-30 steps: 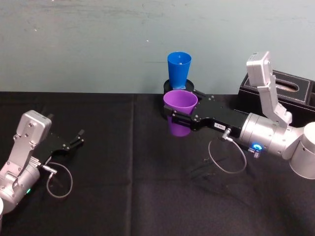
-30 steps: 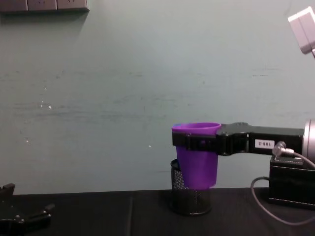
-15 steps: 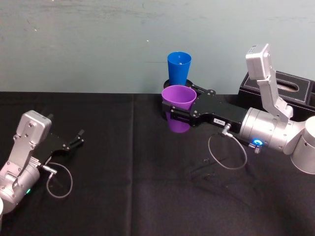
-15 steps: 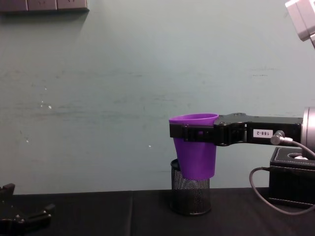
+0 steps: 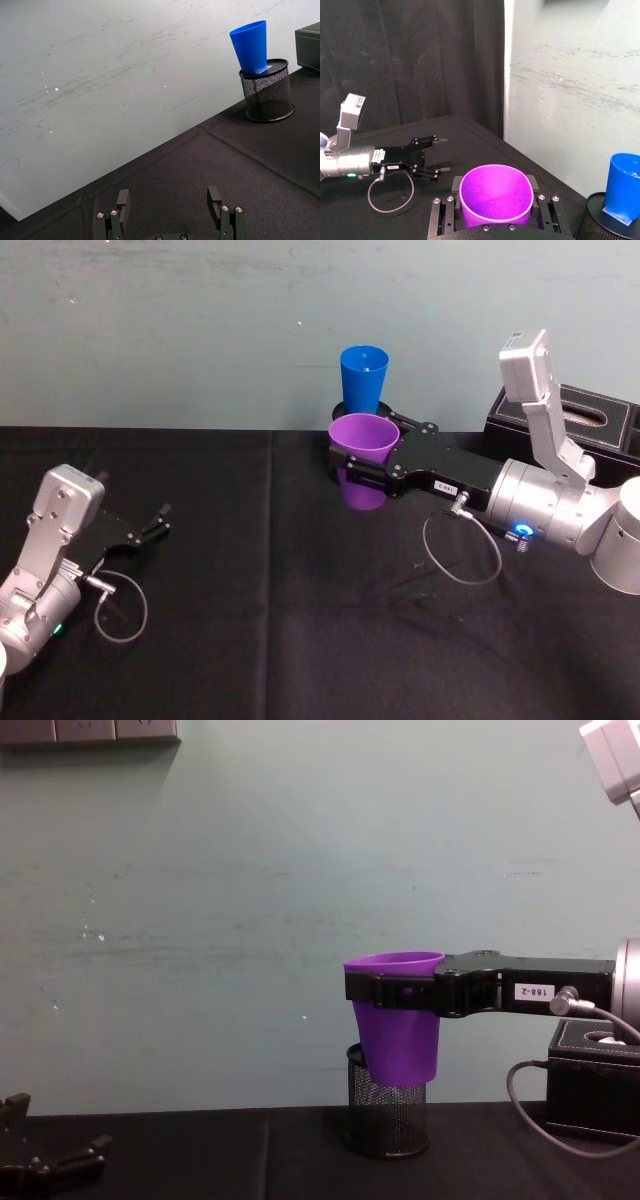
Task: Pick up one cup with a gripper and tap it against the other cup.
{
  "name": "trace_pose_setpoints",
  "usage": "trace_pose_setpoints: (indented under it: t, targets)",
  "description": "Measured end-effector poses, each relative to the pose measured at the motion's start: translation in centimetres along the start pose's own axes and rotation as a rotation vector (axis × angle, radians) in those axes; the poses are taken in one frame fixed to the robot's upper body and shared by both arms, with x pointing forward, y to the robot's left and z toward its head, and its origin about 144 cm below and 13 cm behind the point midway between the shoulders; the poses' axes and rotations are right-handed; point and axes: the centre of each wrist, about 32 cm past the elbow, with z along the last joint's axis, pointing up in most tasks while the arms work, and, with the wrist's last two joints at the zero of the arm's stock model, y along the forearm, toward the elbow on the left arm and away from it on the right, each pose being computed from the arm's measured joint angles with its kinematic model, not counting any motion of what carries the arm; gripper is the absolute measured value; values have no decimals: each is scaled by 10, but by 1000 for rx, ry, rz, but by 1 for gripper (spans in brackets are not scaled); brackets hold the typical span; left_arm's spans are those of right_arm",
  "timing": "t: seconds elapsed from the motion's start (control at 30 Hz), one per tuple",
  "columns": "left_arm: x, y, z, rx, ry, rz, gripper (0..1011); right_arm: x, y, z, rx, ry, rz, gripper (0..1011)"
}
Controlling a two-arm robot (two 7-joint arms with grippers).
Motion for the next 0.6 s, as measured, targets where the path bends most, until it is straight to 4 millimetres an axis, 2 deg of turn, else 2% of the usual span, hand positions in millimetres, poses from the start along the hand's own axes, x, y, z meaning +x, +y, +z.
trace_pose_setpoints:
  t: [0.6]
  targets:
    - [0,0,0,0,0,0,1011,0,0,-1,1,0,-1,748]
